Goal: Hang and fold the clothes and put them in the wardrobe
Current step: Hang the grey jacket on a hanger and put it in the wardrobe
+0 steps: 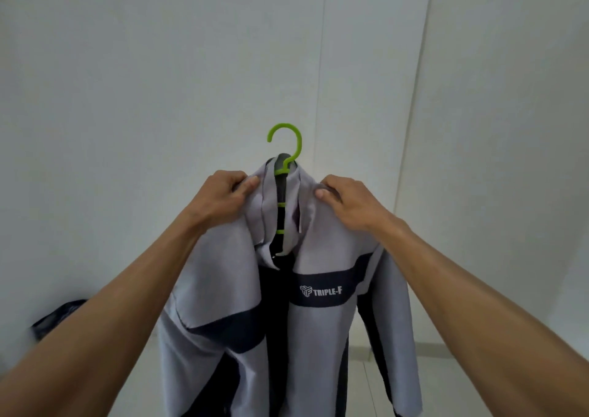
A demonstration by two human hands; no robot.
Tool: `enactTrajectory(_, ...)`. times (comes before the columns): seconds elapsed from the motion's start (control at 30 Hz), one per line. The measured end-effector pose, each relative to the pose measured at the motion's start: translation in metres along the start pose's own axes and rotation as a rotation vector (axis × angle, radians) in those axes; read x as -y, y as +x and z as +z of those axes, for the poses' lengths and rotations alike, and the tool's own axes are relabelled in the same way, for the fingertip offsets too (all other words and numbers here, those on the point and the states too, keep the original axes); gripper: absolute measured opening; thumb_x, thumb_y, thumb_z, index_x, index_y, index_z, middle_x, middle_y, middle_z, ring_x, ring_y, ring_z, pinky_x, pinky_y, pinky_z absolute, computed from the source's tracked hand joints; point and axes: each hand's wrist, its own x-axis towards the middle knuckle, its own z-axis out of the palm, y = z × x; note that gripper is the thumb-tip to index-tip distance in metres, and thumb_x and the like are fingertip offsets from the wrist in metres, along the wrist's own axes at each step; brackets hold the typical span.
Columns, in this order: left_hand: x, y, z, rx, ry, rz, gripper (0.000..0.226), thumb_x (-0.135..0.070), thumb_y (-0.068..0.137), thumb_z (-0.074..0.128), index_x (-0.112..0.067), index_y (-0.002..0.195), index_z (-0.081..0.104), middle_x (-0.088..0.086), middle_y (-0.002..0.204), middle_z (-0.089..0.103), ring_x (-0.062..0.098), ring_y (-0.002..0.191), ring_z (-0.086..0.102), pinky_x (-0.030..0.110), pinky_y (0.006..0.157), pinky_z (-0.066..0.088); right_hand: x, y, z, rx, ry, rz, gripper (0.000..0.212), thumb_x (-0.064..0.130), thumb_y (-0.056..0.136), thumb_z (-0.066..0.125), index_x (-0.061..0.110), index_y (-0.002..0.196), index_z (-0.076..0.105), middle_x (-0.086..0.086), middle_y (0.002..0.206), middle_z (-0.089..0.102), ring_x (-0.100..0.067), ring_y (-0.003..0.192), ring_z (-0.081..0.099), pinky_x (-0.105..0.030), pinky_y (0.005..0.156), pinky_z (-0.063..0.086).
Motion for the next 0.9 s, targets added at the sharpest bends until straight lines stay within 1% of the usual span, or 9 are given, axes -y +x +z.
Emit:
enactTrajectory(0.13,0.005,0.003,-0.005,0.039,0.131,-0.005,0.035,-0.038,0.103,0.045,-0.011,0.086,0.059,0.004,0.083,0.065,0.027,0.081,0.059,0.035,0.068,0.039,-0.01,0.0,-0.014,-0.034,-0.016,0.017,0.03,0.034,0.103,0.05,0.025,0.075,0.05,0.009,0.069,0.052,-0.005,0.064,0.046,-0.022,0.058,0.033)
enactTrajectory(0.23,0.015,-0.004,-0.004,0.242,0.084,-0.127,0.041,-0.056,0.086,0.066,-0.023,0.106,0.053,-0.005,0.093,0.063,0.015,0.084,0.06,0.03,0.067,0.044,-0.023,-0.003,-0.019,-0.064,-0.021,0.054,0.028,0.033,0.103,0.051,0.018,0.08,0.056,0.008,0.069,0.053,-0.009,0.065,0.048,-0.024,0.06,0.035)
enactTrajectory(0.3,0.034,-0.01,-0.002,0.326,0.17,-0.141,0.052,-0.05,0.073,0.082,-0.024,0.107,0.052,-0.005,0.098,0.061,0.014,0.086,0.059,0.03,0.07,0.046,-0.033,-0.008,-0.022,-0.073,-0.001,0.094,0.03,0.033,0.102,0.052,0.012,0.081,0.059,0.004,0.069,0.054,-0.014,0.065,0.048,-0.028,0.061,0.036)
enactTrajectory(0.4,0.058,-0.015,0.002,0.188,0.147,-0.134,0.026,-0.027,0.081,0.079,-0.021,0.093,0.056,0.001,0.097,0.064,0.023,0.088,0.064,0.029,0.071,0.047,-0.044,-0.015,-0.028,-0.083,0.04,0.136,0.032,0.033,0.102,0.053,0.007,0.087,0.064,-0.007,0.076,0.061,-0.018,0.068,0.05,-0.032,0.062,0.037)
enactTrajectory(0.5,0.057,-0.013,0.006,0.09,0.113,-0.093,0.009,-0.023,0.092,0.067,-0.024,0.093,0.058,-0.002,0.099,0.066,0.023,0.094,0.065,0.025,0.073,0.043,-0.047,-0.017,-0.034,-0.092,0.072,0.169,0.032,0.034,0.102,0.054,0.008,0.089,0.066,-0.008,0.078,0.062,-0.019,0.07,0.051,-0.033,0.064,0.039)
enactTrajectory(0.53,0.055,-0.012,0.006,0.101,0.086,-0.1,0.015,-0.03,0.091,0.068,-0.025,0.099,0.057,-0.003,0.102,0.064,0.021,0.095,0.064,0.024,0.074,0.043,-0.047,-0.016,-0.037,-0.104,0.09,0.177,0.032,0.035,0.102,0.054,0.009,0.088,0.066,-0.005,0.077,0.061,-0.018,0.069,0.051,-0.033,0.064,0.039)
enactTrajectory(0.63,0.05,-0.015,0.01,0.239,0.088,-0.239,0.065,-0.05,0.071,0.084,-0.025,0.114,0.043,-0.006,0.102,0.057,0.015,0.089,0.059,0.027,0.067,0.045,-0.046,-0.016,-0.045,-0.159,0.154,0.181,0.029,0.034,0.101,0.055,0.014,0.083,0.066,0.002,0.07,0.055,-0.014,0.065,0.048,-0.03,0.062,0.037)
enactTrajectory(0.8,0.051,-0.002,0.009,0.062,0.171,-0.162,0.027,-0.033,0.084,0.076,-0.017,0.098,0.058,0.004,0.091,0.065,0.023,0.081,0.057,0.03,0.064,0.039,-0.057,-0.024,-0.06,-0.115,0.051,0.145,0.02,0.03,0.101,0.055,0.02,0.088,0.067,-0.002,0.077,0.063,-0.015,0.069,0.052,-0.029,0.064,0.039)
enactTrajectory(0.9,0.05,0.009,-0.012,0.132,0.17,-0.129,0.024,-0.033,0.088,0.072,-0.014,0.076,0.066,0.001,0.067,0.062,0.02,0.067,0.055,0.028,0.056,0.038,-0.071,-0.032,-0.063,-0.033,-0.003,0.165,0.02,0.03,0.1,0.057,0.02,0.087,0.067,-0.003,0.078,0.064,-0.018,0.071,0.054,-0.029,0.064,0.039)
